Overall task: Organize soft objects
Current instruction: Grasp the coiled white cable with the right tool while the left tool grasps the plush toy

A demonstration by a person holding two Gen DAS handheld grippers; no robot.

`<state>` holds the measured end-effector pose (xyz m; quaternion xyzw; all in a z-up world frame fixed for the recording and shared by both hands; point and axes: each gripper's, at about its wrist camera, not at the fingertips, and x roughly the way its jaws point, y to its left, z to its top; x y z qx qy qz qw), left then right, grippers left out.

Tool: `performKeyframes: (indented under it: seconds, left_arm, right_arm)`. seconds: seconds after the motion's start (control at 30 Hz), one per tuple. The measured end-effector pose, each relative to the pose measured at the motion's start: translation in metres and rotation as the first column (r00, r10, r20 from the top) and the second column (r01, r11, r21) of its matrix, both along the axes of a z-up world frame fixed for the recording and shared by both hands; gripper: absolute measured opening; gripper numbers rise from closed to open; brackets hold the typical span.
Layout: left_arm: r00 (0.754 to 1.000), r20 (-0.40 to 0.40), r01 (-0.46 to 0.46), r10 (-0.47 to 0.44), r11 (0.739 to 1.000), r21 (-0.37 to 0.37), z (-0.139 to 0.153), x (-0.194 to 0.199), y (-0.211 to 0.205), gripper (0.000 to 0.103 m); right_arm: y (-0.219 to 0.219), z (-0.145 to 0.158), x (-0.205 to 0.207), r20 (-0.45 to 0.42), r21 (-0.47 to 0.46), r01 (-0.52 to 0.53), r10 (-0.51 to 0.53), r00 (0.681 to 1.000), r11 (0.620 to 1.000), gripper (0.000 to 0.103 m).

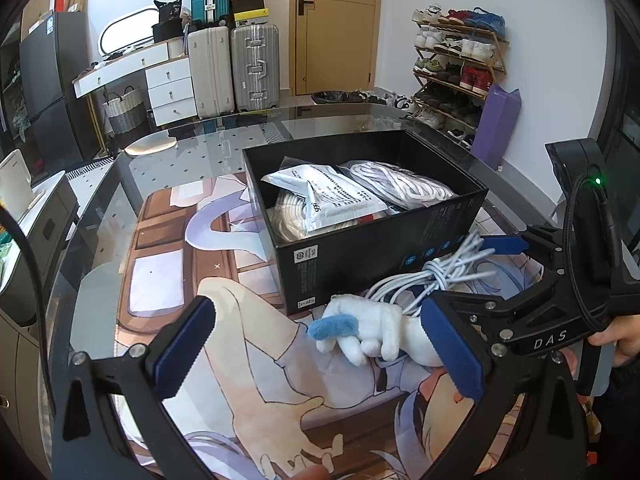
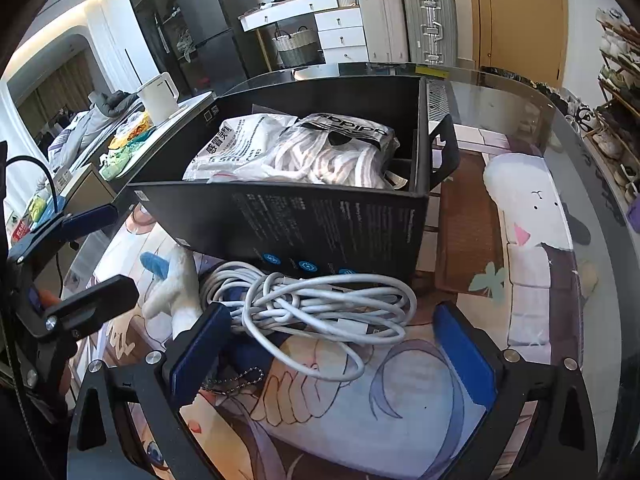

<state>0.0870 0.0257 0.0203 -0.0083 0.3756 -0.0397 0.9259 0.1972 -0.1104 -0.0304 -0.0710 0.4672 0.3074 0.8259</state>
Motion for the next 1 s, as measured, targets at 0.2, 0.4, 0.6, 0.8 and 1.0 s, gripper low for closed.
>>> performKeyframes:
  seconds: [0.2, 0.4, 0.6, 0.8, 1.0]
  left_arm:
    - [1.000, 0.000, -0.002, 0.002, 1.000, -0.001, 0.000, 0.000, 0.001, 0.103]
    - [1.000, -0.006, -0.006, 0.006, 1.000, -0.001, 0.000, 0.001, 0.002, 0.103]
    - [1.000, -0.005, -0.006, 0.006, 1.000, -0.002, 0.000, 0.001, 0.003, 0.103]
    - [1.000, -0.005, -0.006, 0.006, 1.000, -0.002, 0.000, 0.001, 0.003, 0.103]
    - [1.000, -0.006, -0.006, 0.006, 1.000, -0.003, 0.000, 0.001, 0.003, 0.103]
  right_arm:
    - [0.002, 0.000, -0.002, 0.010, 0.007, 0.007, -0.007, 1.000, 1.000, 0.102]
    - [0.005, 0.000, -0.008, 0.027, 0.013, -0.007, 0.007, 1.000, 1.000, 0.097]
    - [-0.001, 0.004, -0.007, 0.008, 0.058, -0.011, 0.011, 1.000, 0.998, 0.081]
    - [-0.013, 0.008, -0.005, -0.011, 0.083, -0.010, 0.011, 1.000, 0.997, 0.075]
    - [-0.023, 0.018, -0.006, 0.007, 0.091, -0.016, 0.015, 1.000, 0.996, 0.075]
